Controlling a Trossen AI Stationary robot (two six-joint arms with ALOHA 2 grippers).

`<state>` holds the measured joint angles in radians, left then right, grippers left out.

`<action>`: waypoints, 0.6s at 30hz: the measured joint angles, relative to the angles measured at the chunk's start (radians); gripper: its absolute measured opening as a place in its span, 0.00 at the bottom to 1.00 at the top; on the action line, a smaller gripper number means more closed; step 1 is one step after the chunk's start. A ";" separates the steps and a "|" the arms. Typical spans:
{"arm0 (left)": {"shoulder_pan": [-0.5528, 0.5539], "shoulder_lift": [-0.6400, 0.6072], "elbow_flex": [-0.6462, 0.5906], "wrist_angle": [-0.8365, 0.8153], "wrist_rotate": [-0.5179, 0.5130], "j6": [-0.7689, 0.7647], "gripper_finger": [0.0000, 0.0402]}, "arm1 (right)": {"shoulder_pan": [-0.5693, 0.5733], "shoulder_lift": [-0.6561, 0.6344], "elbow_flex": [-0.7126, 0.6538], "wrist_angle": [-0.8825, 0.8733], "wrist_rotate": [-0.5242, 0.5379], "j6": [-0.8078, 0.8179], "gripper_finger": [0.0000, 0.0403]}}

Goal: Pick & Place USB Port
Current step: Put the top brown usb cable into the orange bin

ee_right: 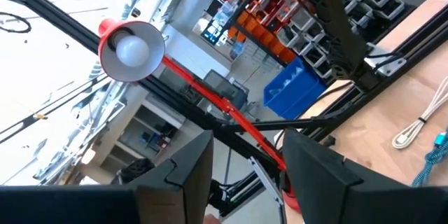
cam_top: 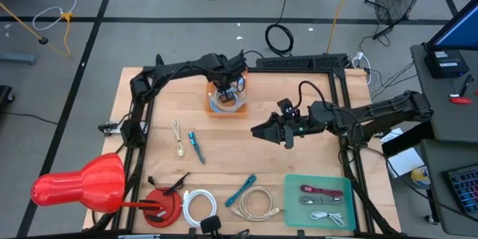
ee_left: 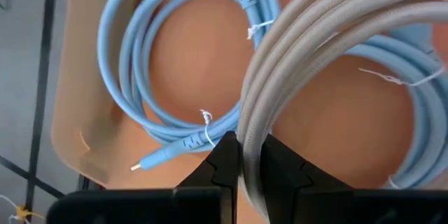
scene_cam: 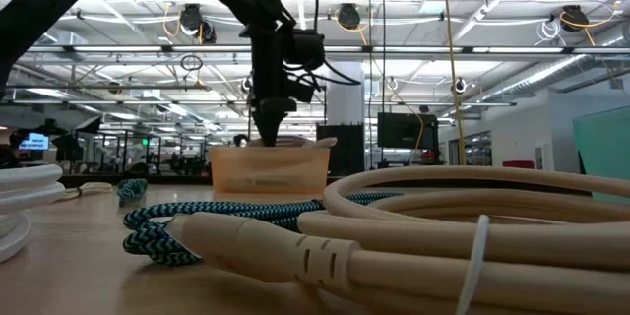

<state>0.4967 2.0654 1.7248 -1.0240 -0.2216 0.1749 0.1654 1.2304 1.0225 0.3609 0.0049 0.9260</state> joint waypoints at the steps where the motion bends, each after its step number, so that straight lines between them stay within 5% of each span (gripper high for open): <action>1: 0.004 0.001 -0.004 0.003 0.007 0.000 0.09 | 0.000 0.000 0.000 0.002 0.003 0.000 0.40; 18: 0.013 0.003 -0.103 0.017 0.051 0.024 0.09 | -0.008 0.000 0.000 0.010 0.026 -0.004 0.40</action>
<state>0.5100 2.0686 1.6216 -1.0070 -0.1709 0.1984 0.1572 1.2304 1.0225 0.3706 0.0313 0.9218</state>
